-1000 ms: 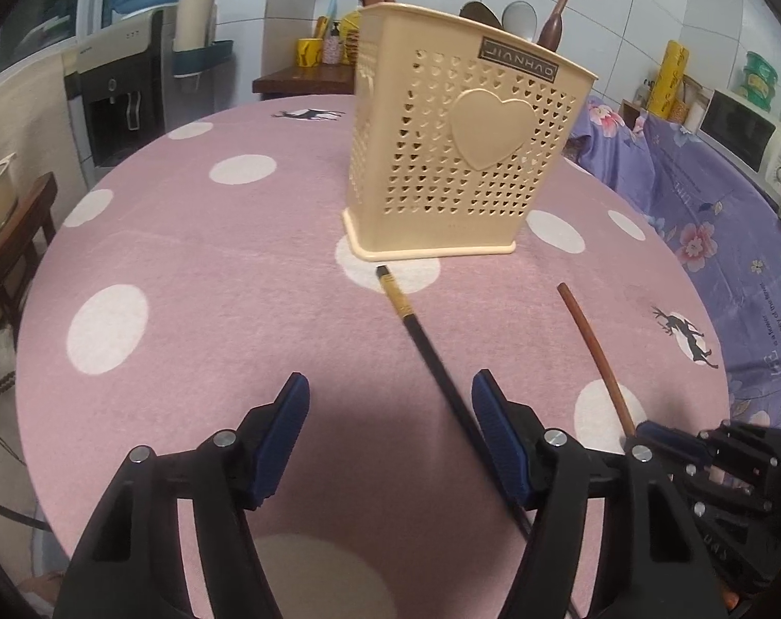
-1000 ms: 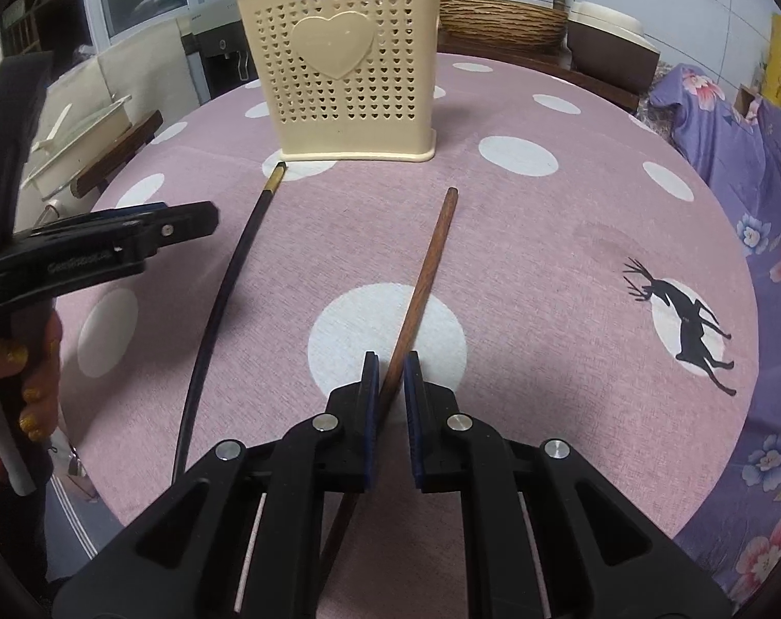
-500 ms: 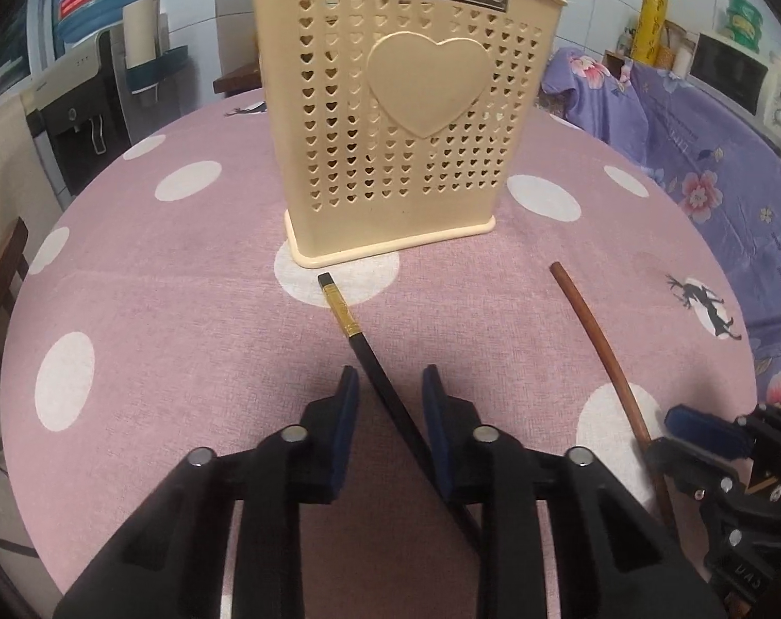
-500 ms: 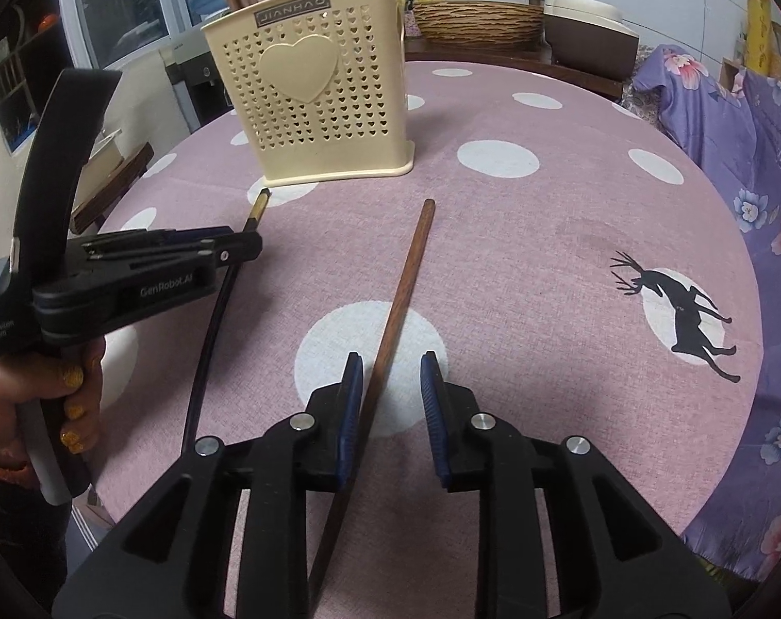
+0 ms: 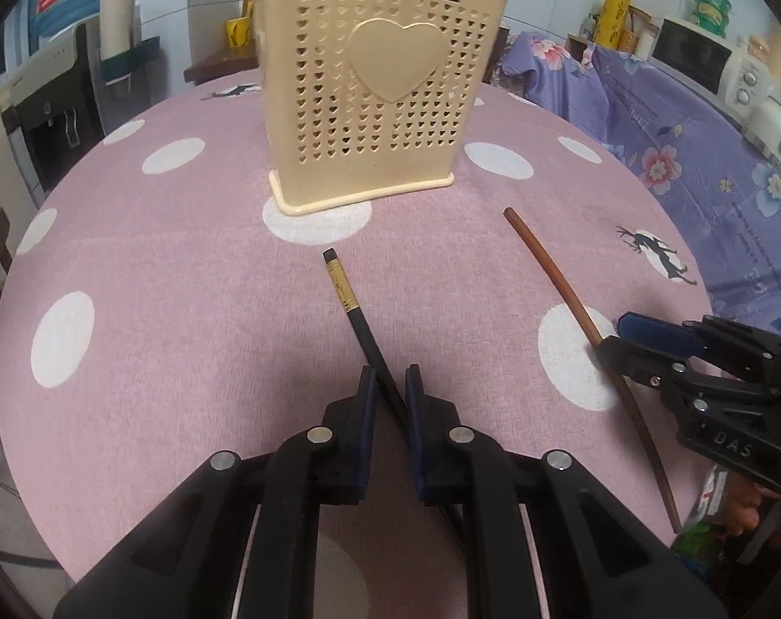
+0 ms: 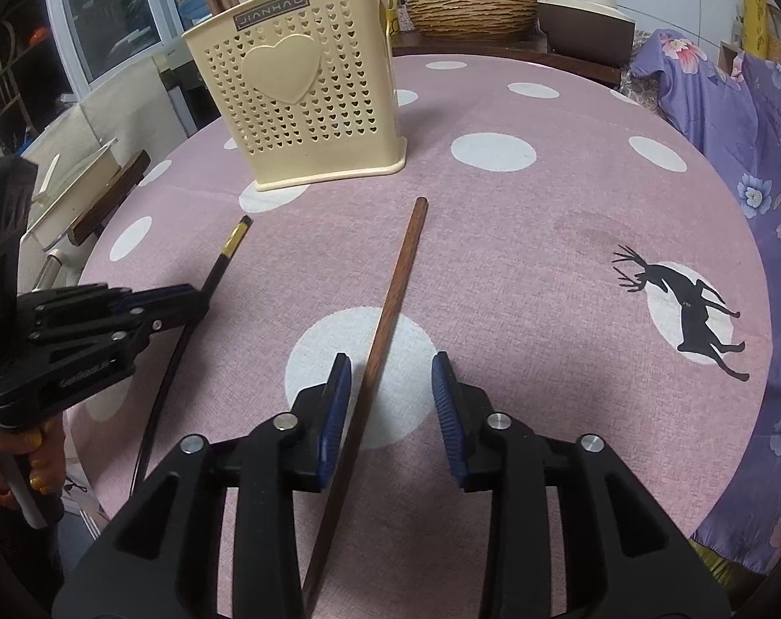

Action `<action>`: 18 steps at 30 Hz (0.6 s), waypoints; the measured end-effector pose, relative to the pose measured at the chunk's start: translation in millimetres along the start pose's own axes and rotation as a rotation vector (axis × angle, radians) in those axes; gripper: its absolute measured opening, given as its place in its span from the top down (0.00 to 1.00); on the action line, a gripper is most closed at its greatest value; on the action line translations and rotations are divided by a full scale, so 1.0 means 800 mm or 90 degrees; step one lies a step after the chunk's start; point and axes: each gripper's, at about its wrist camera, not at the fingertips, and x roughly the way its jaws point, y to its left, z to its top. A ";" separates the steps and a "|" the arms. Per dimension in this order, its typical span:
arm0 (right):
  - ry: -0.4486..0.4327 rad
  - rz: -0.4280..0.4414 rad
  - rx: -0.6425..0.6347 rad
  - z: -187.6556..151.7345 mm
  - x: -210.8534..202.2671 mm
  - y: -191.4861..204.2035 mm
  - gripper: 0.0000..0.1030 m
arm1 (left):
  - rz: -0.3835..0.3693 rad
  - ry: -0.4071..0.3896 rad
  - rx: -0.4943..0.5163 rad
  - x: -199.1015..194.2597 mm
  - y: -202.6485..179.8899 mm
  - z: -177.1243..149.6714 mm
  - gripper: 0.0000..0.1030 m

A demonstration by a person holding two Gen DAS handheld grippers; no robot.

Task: Organize utensils
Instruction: 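Grasp a brown chopstick with the right tool while the left tool grasps the gold-tipped black chopstick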

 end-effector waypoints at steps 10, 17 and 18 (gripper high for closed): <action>-0.008 -0.013 -0.012 0.027 0.012 0.003 0.67 | 0.035 -0.017 -0.057 0.012 0.013 0.021 0.62; 0.015 -0.034 -0.011 0.059 0.039 0.001 0.67 | 0.051 -0.015 -0.070 0.024 0.011 0.036 0.62; 0.018 -0.037 -0.013 0.062 0.043 0.003 0.67 | 0.056 -0.015 -0.068 0.026 0.010 0.038 0.62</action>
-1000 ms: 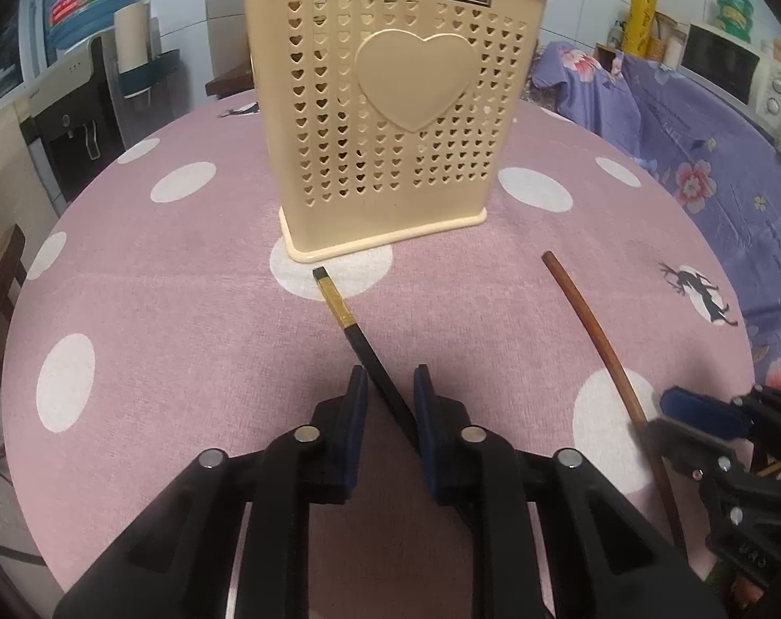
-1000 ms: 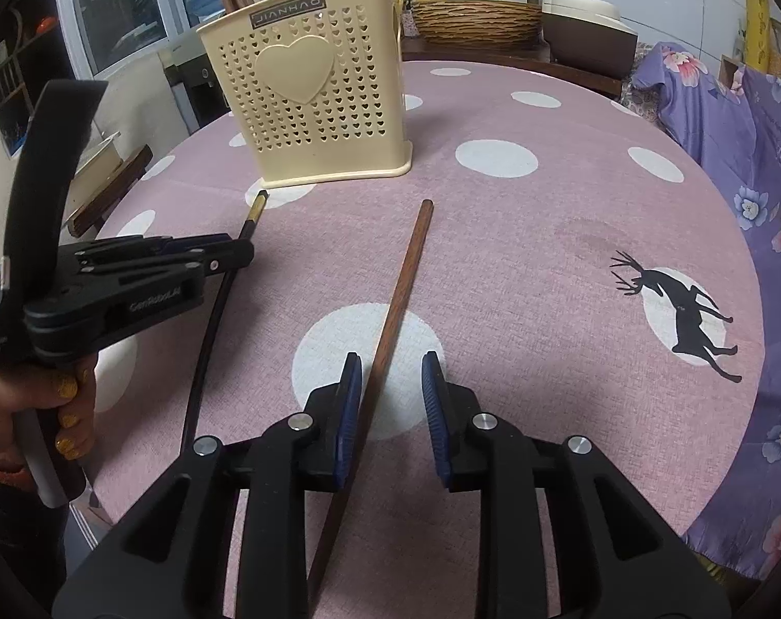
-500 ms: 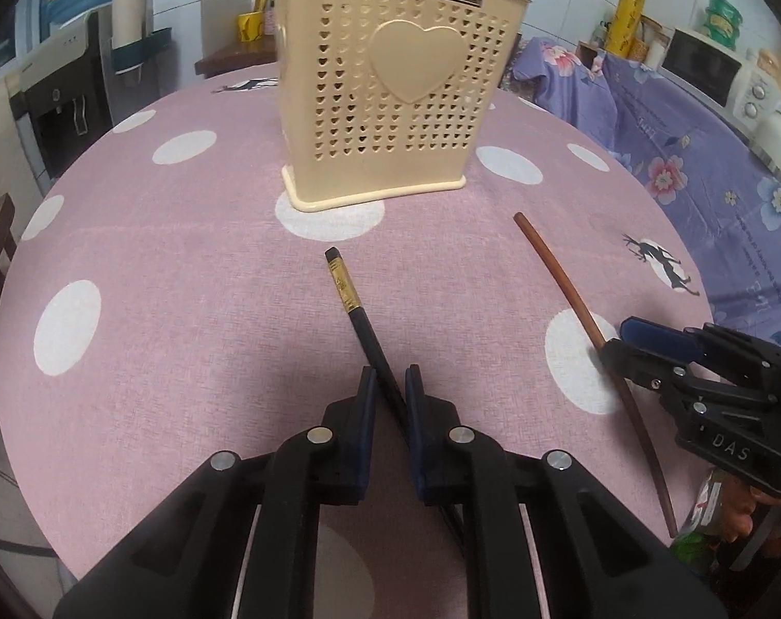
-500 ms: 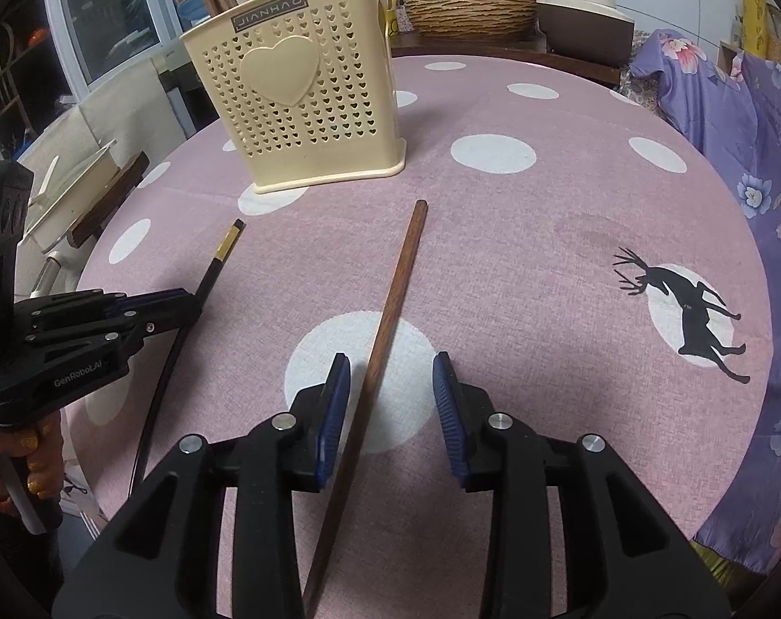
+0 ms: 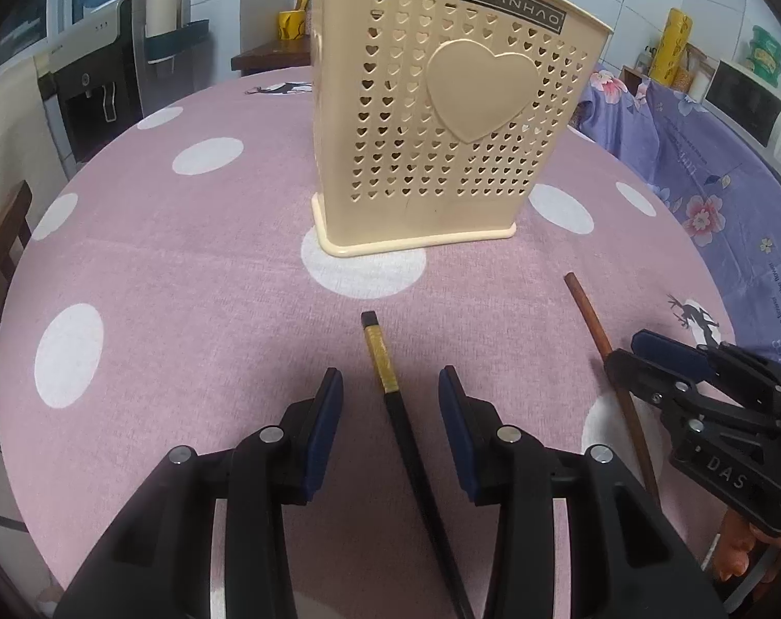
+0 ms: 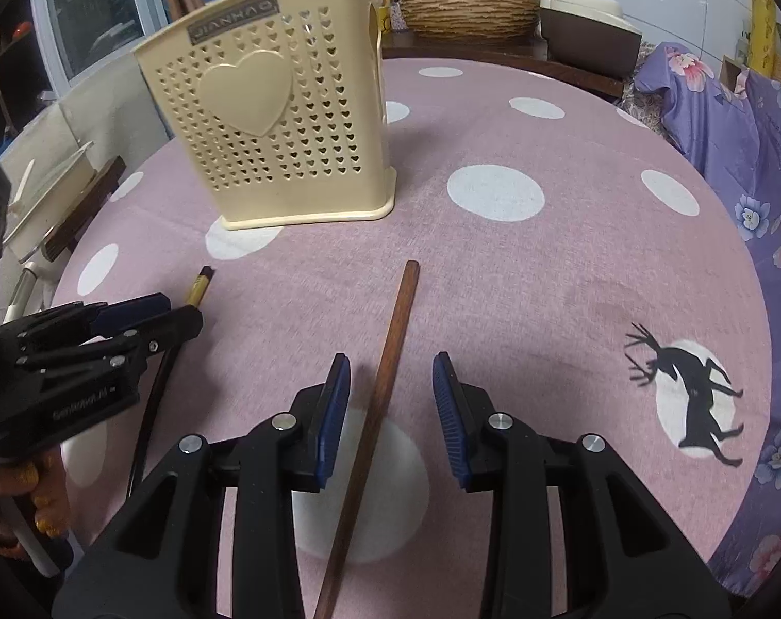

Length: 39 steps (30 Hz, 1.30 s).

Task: Organize utensils
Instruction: 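Grasp a brown chopstick with the right tool while the left tool grasps the gold-tipped black chopstick, then lift both chopsticks and carry them over the beige holder with both tools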

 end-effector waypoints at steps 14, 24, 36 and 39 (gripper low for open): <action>0.007 -0.034 -0.036 0.028 0.031 0.018 0.84 | 0.031 -0.006 0.027 0.015 -0.003 0.017 0.89; 0.001 -0.025 -0.060 0.035 0.037 0.030 0.92 | 0.030 -0.012 0.036 0.019 -0.007 0.021 0.91; -0.019 0.039 -0.013 0.035 0.023 0.013 0.92 | -0.015 -0.042 0.013 0.002 -0.005 0.021 0.91; -0.040 0.066 0.004 0.039 0.005 0.006 0.92 | -0.019 -0.062 0.010 -0.012 -0.004 0.023 0.91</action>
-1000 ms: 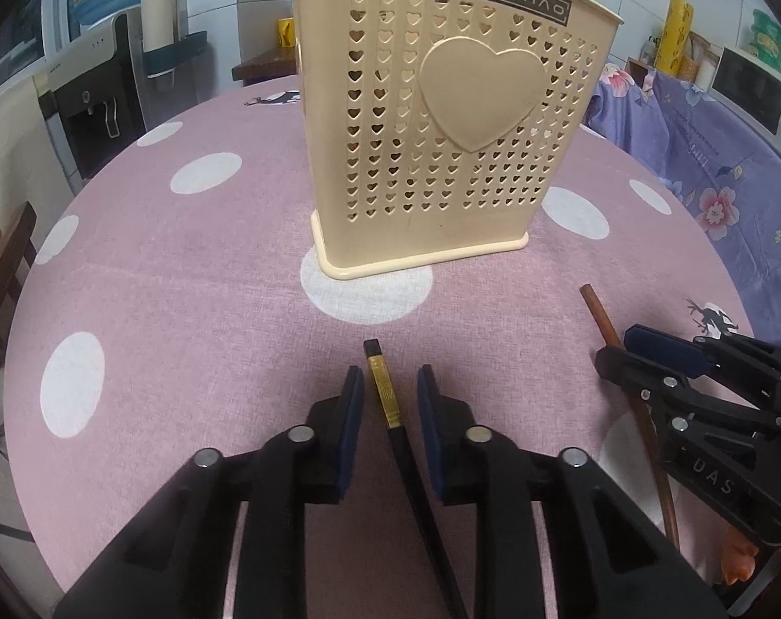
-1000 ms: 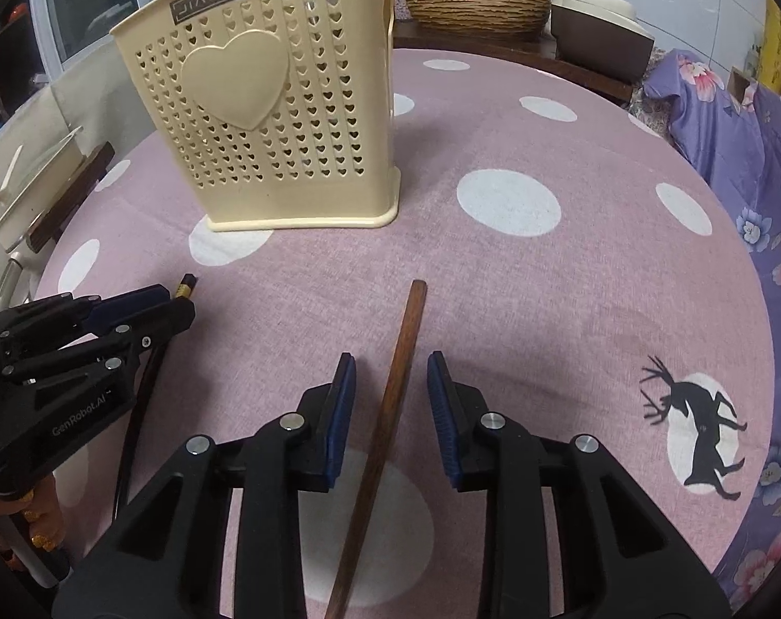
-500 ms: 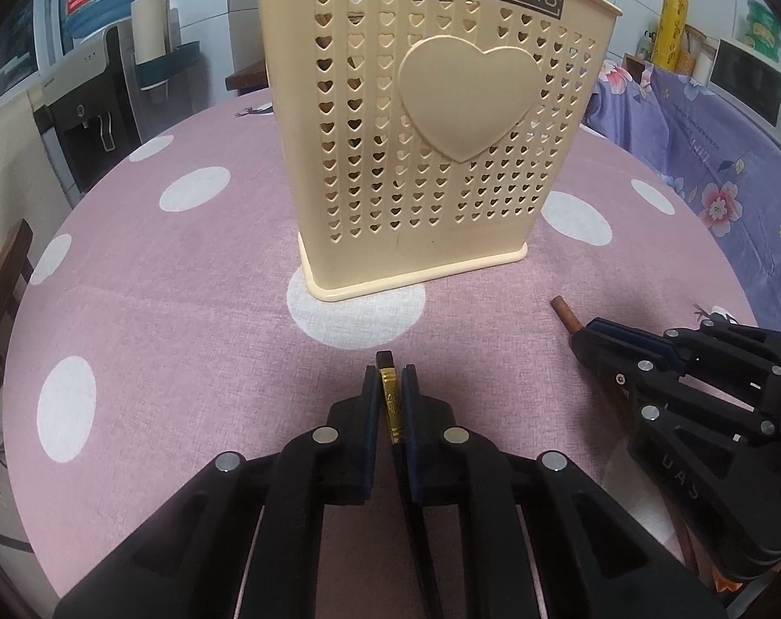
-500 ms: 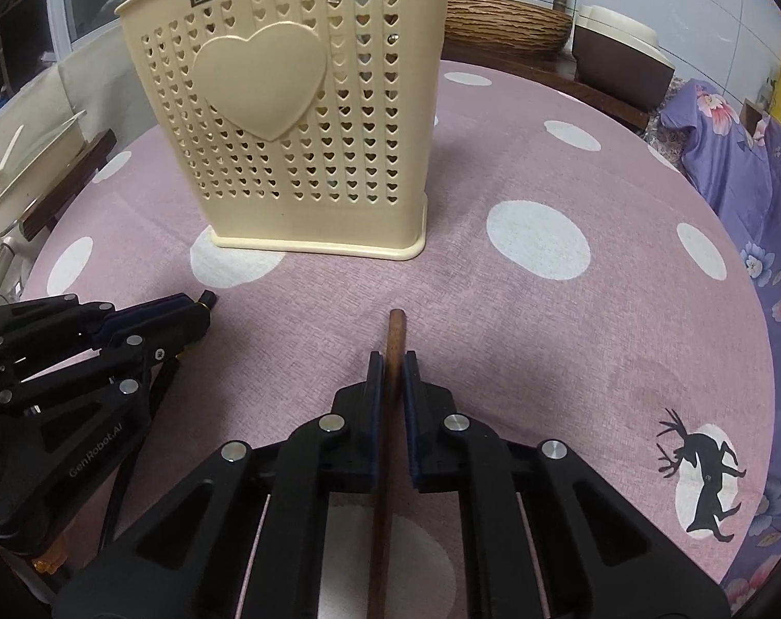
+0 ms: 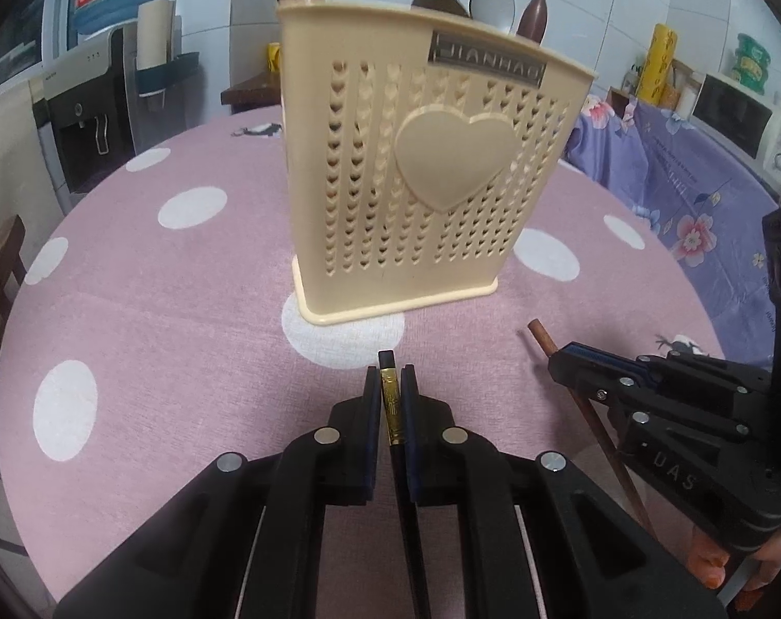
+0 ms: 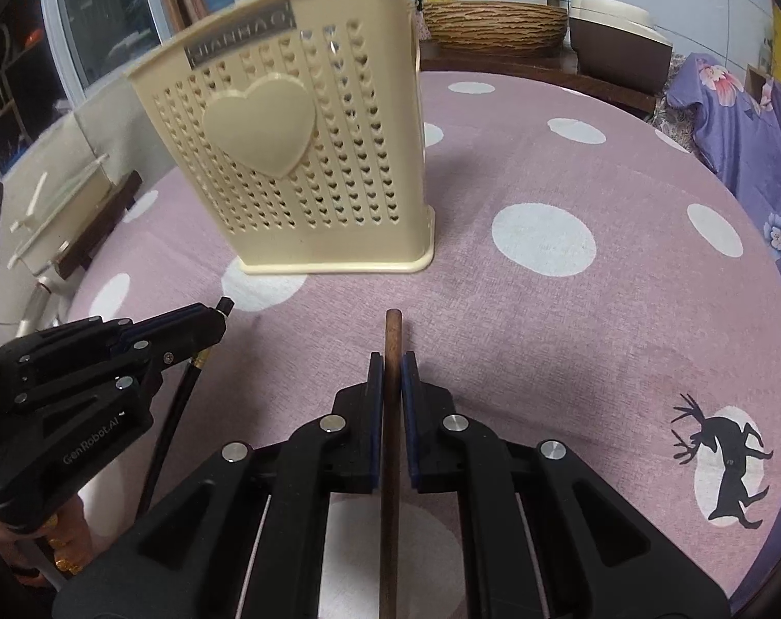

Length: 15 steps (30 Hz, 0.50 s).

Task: Organize utensils
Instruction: 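Lift both chopsticks and carry them over the beige holder with both tools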

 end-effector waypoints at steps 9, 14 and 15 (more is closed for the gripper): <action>-0.104 0.058 -0.005 0.034 -0.083 0.010 0.93 | -0.040 -0.080 -0.012 -0.071 0.004 0.027 0.92; -0.158 0.086 -0.008 0.052 -0.130 0.015 0.93 | -0.058 -0.132 -0.018 -0.112 0.009 0.045 0.92; -0.170 0.094 -0.009 0.056 -0.140 0.016 0.93 | -0.060 -0.142 -0.020 -0.120 0.011 0.049 0.92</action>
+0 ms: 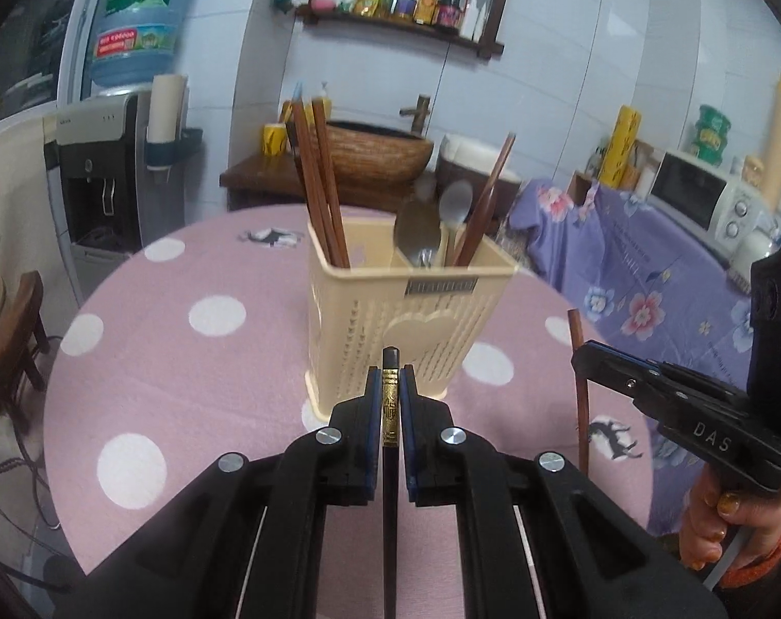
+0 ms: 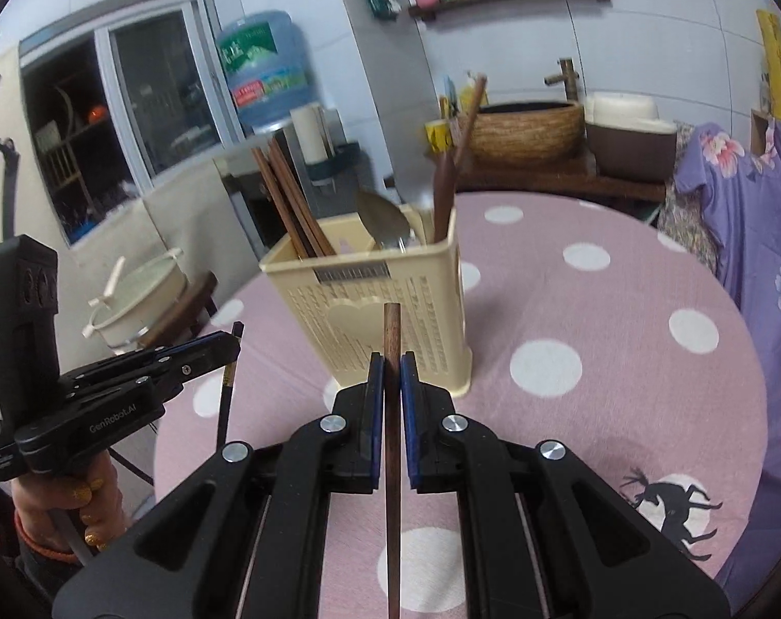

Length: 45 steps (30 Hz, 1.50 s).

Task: Organize utensils
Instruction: 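Lift both chopsticks and carry them over the beige holder with both tools, then lower both chopsticks into the beige holder with both tools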

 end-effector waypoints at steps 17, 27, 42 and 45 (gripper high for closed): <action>-0.056 0.028 -0.047 0.035 -0.038 0.036 0.93 | 0.010 -0.076 0.024 -0.043 -0.009 0.034 0.92; -0.059 0.025 -0.049 0.036 -0.037 0.035 0.93 | 0.007 -0.085 0.022 -0.048 -0.008 0.037 0.92; -0.072 0.033 -0.056 0.060 -0.045 0.034 0.93 | -0.007 -0.108 0.033 -0.063 -0.011 0.054 0.92; -0.072 0.040 -0.056 0.072 -0.049 0.032 0.93 | -0.015 -0.111 0.040 -0.066 -0.013 0.064 0.92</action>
